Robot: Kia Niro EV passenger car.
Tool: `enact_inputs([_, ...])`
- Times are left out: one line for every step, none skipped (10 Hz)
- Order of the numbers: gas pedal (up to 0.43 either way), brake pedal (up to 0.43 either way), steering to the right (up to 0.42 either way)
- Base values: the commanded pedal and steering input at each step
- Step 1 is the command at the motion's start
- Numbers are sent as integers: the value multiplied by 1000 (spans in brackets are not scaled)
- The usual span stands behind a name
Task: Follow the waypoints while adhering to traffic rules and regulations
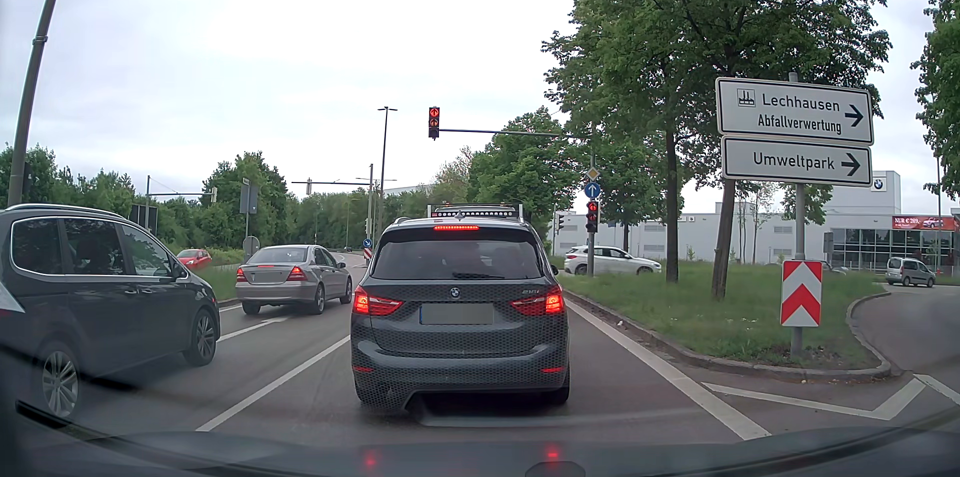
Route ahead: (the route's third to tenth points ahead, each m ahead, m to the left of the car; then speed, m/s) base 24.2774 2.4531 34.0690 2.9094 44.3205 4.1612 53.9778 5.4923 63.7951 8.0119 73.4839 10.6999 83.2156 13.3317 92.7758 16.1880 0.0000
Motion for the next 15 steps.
enact_inputs([0, 238, -11])
enact_inputs([0, 238, -11])
enact_inputs([0, 238, -11])
enact_inputs([0, 238, -11])
enact_inputs([0, 238, -11])
enact_inputs([0, 238, -11])
enact_inputs([0, 238, -11])
enact_inputs([0, 238, -11])
enact_inputs([0, 238, -11])
enact_inputs([0, 238, -11])
enact_inputs([0, 238, -11])
enact_inputs([0, 238, -11])
enact_inputs([0, 238, -11])
enact_inputs([0, 238, -11])
enact_inputs([0, 238, -11])
